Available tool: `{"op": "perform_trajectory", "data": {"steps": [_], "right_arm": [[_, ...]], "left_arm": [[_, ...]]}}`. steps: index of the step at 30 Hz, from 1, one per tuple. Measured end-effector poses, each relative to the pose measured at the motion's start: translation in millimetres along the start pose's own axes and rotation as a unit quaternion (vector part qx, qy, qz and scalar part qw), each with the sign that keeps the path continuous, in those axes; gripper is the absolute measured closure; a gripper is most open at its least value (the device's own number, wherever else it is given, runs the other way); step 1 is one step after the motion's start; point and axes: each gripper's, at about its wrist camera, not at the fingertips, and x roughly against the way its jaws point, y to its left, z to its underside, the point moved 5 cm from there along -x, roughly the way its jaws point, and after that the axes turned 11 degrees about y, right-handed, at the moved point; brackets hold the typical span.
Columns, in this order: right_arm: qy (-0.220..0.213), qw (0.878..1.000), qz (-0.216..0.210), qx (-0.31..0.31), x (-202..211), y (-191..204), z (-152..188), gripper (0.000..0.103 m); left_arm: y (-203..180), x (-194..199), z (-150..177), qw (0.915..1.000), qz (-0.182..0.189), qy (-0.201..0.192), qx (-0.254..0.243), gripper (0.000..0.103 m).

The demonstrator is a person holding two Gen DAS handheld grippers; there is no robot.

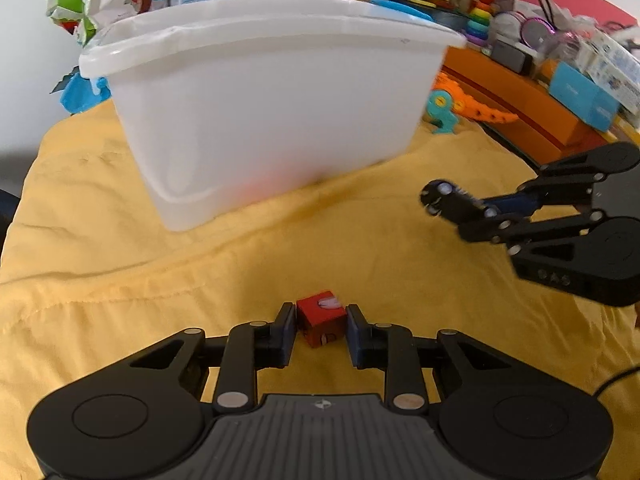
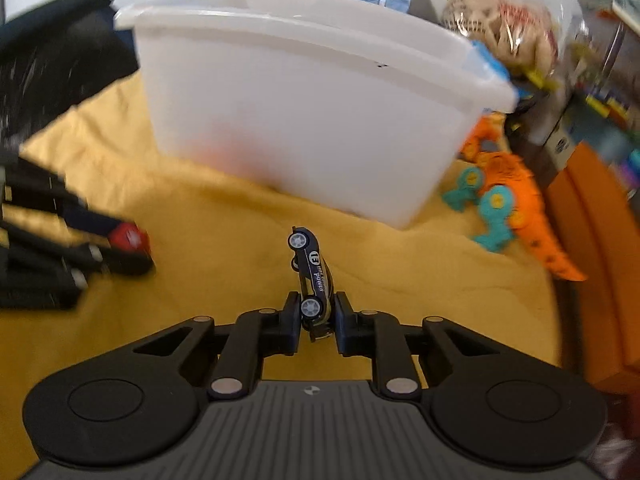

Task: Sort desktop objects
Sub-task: 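Grasp the black toy car on the cloth with the right gripper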

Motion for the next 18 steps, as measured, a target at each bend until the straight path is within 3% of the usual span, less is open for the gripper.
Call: {"op": "perform_trajectory", "data": {"steps": [6,8,9,14,18], "right_arm": [[-0.033,0.998,-0.02,0.048,13,16,19,0.081],[-0.046,0.996,-0.048,0.058,20,25,22,0.069],[-0.053,0.995,-0.067,0.056,23,29,23,0.069],[-0.056,0.994,-0.088,-0.021,29,14,19,0.064],[-0.028,0.992,-0.106,-0.058,16,4,17,0.058]], "left_arm": [[-2,2,5,1.0,0.0,0.001,0.001,0.073],[0,3,5,1.0,0.001,0.001,0.003,0.073],[0,3,5,1.0,0.001,0.001,0.005,0.073],[-1,2,5,1.0,0.001,0.001,0.005,0.073],[-2,-2,1,1.0,-0.002,0.0,0.003,0.072]]}}
